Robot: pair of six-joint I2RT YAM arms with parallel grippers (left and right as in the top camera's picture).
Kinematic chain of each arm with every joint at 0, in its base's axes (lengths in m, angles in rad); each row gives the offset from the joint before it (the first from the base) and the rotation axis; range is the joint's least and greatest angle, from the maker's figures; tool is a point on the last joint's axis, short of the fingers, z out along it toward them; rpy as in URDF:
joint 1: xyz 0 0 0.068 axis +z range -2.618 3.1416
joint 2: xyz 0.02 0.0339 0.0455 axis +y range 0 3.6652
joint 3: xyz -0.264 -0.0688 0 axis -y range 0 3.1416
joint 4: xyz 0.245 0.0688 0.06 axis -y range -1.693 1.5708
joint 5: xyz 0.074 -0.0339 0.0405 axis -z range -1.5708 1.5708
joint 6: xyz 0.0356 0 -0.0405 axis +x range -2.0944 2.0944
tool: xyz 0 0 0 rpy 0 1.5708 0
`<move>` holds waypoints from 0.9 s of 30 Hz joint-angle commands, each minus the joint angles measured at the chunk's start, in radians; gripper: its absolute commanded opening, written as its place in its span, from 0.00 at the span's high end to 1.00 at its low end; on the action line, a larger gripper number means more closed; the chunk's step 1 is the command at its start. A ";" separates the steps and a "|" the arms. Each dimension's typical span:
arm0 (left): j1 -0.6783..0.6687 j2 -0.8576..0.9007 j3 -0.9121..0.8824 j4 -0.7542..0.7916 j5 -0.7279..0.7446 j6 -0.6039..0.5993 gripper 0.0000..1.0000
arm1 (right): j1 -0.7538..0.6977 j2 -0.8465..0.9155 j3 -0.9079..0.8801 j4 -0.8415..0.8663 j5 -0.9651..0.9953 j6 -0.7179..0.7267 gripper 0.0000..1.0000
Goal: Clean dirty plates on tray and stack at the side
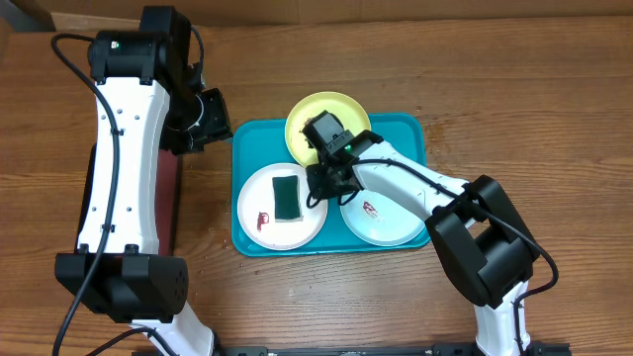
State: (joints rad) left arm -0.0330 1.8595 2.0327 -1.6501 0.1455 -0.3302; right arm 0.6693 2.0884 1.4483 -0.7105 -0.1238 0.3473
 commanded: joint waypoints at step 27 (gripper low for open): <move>-0.093 0.019 -0.508 0.370 0.221 0.142 0.00 | 0.007 0.001 -0.034 0.002 -0.001 0.005 0.91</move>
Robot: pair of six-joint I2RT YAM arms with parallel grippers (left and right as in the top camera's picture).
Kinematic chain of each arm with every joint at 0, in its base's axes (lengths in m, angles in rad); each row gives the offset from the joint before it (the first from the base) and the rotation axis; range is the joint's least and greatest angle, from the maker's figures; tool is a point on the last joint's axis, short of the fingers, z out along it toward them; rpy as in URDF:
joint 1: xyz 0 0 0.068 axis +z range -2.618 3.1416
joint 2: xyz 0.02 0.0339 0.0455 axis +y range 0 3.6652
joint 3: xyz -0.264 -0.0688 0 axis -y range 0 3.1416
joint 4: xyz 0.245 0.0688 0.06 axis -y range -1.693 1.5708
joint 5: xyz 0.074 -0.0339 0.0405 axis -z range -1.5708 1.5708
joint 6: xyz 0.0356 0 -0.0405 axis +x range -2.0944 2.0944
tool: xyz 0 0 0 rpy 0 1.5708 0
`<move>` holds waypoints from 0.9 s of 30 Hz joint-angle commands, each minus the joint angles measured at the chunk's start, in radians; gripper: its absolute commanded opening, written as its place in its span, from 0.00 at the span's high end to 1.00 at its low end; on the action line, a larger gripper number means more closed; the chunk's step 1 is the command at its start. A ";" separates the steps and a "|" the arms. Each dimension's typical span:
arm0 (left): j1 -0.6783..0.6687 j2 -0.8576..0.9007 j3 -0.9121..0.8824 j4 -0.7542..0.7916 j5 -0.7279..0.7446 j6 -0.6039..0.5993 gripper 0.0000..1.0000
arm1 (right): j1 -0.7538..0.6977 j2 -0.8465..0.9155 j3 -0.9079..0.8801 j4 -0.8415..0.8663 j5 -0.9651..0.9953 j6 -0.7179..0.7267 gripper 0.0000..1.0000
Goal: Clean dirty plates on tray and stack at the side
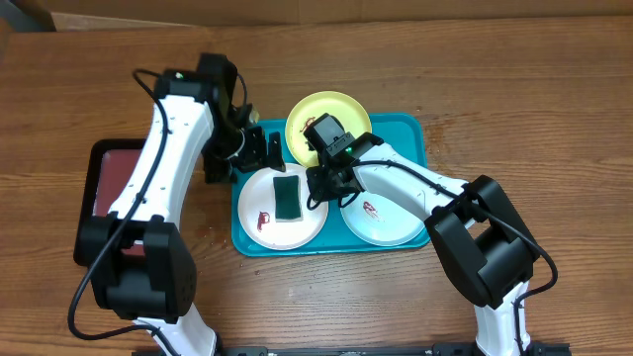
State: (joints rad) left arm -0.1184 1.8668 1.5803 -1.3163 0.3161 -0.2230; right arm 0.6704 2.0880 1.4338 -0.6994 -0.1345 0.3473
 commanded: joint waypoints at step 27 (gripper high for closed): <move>-0.162 0.024 -0.257 0.345 -0.185 -0.223 0.24 | 0.006 0.002 -0.019 -0.019 0.010 0.005 0.91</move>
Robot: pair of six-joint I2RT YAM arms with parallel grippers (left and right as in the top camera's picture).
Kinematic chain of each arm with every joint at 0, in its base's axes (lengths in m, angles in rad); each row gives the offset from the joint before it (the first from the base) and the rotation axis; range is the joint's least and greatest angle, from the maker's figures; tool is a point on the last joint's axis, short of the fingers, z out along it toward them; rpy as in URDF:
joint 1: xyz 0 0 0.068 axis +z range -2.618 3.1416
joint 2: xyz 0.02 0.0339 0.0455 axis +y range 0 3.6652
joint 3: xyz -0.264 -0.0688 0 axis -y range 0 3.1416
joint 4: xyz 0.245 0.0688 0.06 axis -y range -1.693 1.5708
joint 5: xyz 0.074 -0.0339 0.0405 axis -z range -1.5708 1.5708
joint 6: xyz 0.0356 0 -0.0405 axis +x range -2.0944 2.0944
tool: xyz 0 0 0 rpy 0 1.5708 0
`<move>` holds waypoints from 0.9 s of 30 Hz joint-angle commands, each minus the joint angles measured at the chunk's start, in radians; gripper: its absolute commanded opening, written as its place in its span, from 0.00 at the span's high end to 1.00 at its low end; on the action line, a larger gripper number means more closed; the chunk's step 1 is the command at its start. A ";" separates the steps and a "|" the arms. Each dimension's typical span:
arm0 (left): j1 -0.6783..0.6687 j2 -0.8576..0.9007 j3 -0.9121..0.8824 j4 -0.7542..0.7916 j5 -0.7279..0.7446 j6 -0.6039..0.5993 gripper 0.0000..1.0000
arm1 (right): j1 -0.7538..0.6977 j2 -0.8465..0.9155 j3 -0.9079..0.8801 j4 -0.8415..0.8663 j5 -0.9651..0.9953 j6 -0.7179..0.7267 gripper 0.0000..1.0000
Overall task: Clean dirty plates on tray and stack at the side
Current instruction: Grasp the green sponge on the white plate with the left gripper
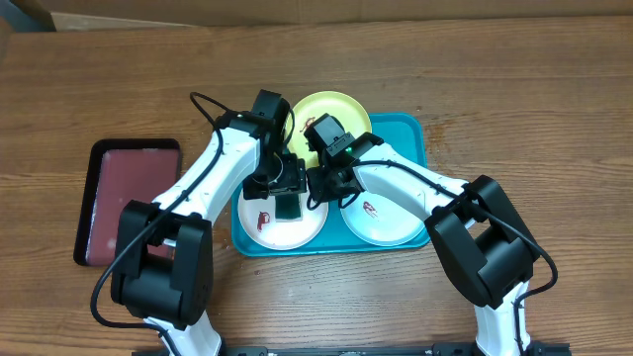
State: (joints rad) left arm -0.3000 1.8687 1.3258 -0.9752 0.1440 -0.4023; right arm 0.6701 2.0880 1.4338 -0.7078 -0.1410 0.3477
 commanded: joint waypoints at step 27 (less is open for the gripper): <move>0.014 0.024 -0.068 0.087 0.060 0.013 0.30 | 0.006 0.002 -0.019 -0.002 0.016 0.004 0.91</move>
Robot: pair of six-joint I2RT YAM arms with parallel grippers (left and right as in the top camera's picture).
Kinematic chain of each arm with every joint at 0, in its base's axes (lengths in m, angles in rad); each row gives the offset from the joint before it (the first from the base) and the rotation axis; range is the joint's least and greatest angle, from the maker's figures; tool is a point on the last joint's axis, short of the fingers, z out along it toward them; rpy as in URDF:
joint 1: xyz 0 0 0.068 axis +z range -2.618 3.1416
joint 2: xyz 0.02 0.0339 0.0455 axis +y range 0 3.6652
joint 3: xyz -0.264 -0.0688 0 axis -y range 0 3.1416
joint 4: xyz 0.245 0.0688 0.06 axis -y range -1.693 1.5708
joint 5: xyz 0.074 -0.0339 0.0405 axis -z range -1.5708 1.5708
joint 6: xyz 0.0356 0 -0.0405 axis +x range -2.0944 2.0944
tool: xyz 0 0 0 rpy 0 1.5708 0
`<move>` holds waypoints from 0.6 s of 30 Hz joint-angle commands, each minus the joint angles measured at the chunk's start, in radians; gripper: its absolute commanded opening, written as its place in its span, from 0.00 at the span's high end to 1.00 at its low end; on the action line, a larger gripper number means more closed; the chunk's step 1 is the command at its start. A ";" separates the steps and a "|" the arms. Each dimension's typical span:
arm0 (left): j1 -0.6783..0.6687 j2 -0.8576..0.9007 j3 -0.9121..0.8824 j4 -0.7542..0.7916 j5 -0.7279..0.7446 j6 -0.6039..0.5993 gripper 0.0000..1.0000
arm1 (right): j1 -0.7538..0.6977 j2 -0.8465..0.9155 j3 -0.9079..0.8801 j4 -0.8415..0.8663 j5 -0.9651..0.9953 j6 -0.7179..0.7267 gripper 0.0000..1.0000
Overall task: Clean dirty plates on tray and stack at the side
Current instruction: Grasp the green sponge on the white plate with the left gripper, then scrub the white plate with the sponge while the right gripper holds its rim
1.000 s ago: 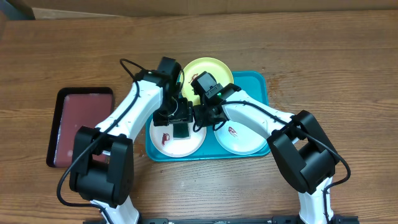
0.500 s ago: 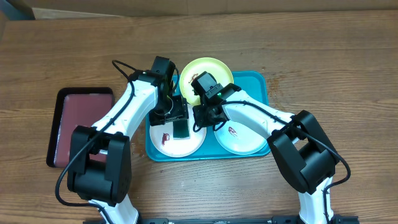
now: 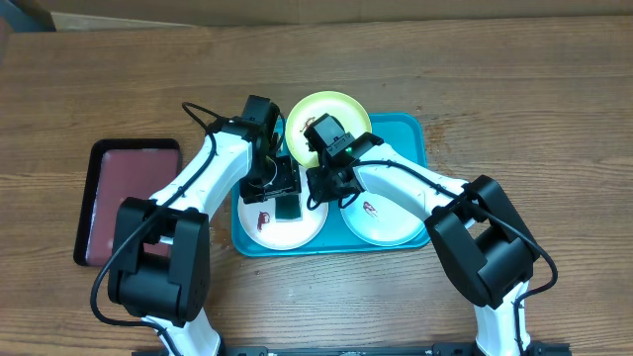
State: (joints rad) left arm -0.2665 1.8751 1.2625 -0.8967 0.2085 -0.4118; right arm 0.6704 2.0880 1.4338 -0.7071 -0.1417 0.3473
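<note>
On the teal tray [image 3: 415, 133] lie three plates. The left white plate [image 3: 259, 232] carries a red stain [image 3: 262, 219] and a dark green sponge [image 3: 288, 207]. My left gripper [image 3: 281, 186] sits low over the sponge's far end, and its fingers seem to straddle it, open. My right gripper [image 3: 318, 190] is at this plate's right rim and looks shut on it. The right white plate [image 3: 381, 222] also has a red stain [image 3: 371, 209]. A yellow plate [image 3: 341, 107] lies at the tray's back, partly under both wrists.
A dark red tray [image 3: 129, 203] with a black rim lies on the wooden table to the left of the teal tray. Both arms cross over the teal tray's middle and back.
My left wrist has shifted slightly to the left and settled closer over the sponge's far end. The right arm, the plates and the sponge have not moved.
My left arm began over the dark red tray at the left. It then stood at the teal tray's left edge, then over the sponge on the left white plate, where it stays now. My right gripper kept to that plate's rim throughout.
</note>
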 commanded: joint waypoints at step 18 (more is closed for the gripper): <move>-0.027 0.081 -0.002 0.018 -0.019 0.012 0.87 | 0.006 0.002 -0.019 -0.004 0.017 0.005 0.91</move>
State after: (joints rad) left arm -0.2913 1.9381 1.2629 -0.8753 0.2050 -0.4118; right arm 0.6704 2.0880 1.4338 -0.7067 -0.1417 0.3477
